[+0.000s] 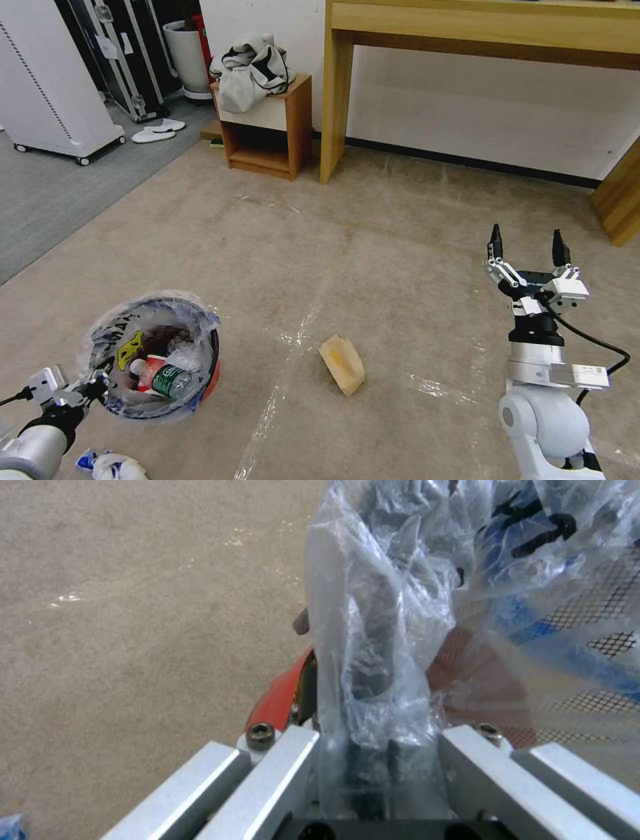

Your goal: Pick up the trash bin and place the garbage on the floor into it.

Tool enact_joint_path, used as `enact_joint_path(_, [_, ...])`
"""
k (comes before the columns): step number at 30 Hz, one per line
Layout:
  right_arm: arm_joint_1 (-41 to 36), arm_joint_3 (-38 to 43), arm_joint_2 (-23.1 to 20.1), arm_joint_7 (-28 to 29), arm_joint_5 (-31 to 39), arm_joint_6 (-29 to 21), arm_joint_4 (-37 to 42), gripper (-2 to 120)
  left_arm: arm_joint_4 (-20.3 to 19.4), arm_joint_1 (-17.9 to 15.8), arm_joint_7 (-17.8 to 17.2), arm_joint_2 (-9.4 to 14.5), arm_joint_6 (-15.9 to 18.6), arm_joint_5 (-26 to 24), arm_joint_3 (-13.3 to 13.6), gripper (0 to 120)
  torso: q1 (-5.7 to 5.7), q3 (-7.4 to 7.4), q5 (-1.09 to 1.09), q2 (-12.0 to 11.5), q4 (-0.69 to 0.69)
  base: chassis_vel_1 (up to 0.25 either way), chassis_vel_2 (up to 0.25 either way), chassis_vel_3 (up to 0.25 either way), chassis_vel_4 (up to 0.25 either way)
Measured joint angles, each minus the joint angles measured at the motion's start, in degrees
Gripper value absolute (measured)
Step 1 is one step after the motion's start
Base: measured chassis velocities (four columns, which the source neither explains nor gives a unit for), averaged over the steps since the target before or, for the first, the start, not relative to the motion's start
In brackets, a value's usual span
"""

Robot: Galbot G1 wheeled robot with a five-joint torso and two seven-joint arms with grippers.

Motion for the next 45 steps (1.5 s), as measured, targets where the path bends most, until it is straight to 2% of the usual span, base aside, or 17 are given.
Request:
enact_joint_path(25, [-0.8,-1.1,0.1,-0.1,-2.3,-0.2,-0.4,100,0.9,0.1,0.4,0.6,-0.3,0.0,0.1,1,0.0,0.0,0.0,0.0,0.0,0.0,0.0,0.0,0.0])
enact_joint_path(36, [0.6,-8.3,-3.6,4.6,-0.4,-7.7,0.8,100,1.0,0.2,0.4,0.6,-0.3,0.6,0.6,1,0.0,0.0,0.0,0.0,0.0,0.0,0.0,0.0,0.0])
enact_joint_path(38, [2.1,-11.2,-6.5,7.5,3.1,-12.8,1.5,100,1.0,0.2,0.5,0.7,-0.3,0.8,0.6,1,0.0,0.0,0.01,0.0,0.0,0.0,0.0,0.0,0.0])
enact_joint_path(39, [2.1,-11.2,-6.5,7.5,3.1,-12.8,1.5,100,1.0,0.2,0.5,0.7,-0.3,0.8,0.6,1,0.0,0.0,0.01,0.0,0.0,0.0,0.0,0.0,0.0])
enact_joint_path(40, [2.9,-12.5,-8.2,8.7,4.8,-14.8,1.6,100,1.1,0.2,0.4,0.8,-0.3,0.9,0.7,1,0.0,0.0,0.01,0.0,0.0,0.0,0.0,0.0,0.0])
enact_joint_path(42, [5.4,-16.2,-13.8,11.9,8.3,-19.7,1.5,100,1.2,0.2,0.4,0.9,-0.3,1.1,0.7,1,0.0,0.0,0.0,0.0,0.02,0.0,0.0,0.0,0.0])
enact_joint_path(43, [5.4,-16.2,-13.8,11.9,8.3,-19.7,1.5,100,1.2,0.2,0.4,0.9,-0.3,1.1,0.7,1,0.0,0.0,0.0,0.0,0.02,0.0,0.0,0.0,0.0])
enact_joint_path(45, [8.2,-20.0,-19.8,14.1,11.6,-25.3,1.1,100,1.8,0.0,0.4,0.9,-0.2,1.5,1.0,1,0.0,0.0,0.0,0.0,0.02,0.0,0.0,0.0,0.0])
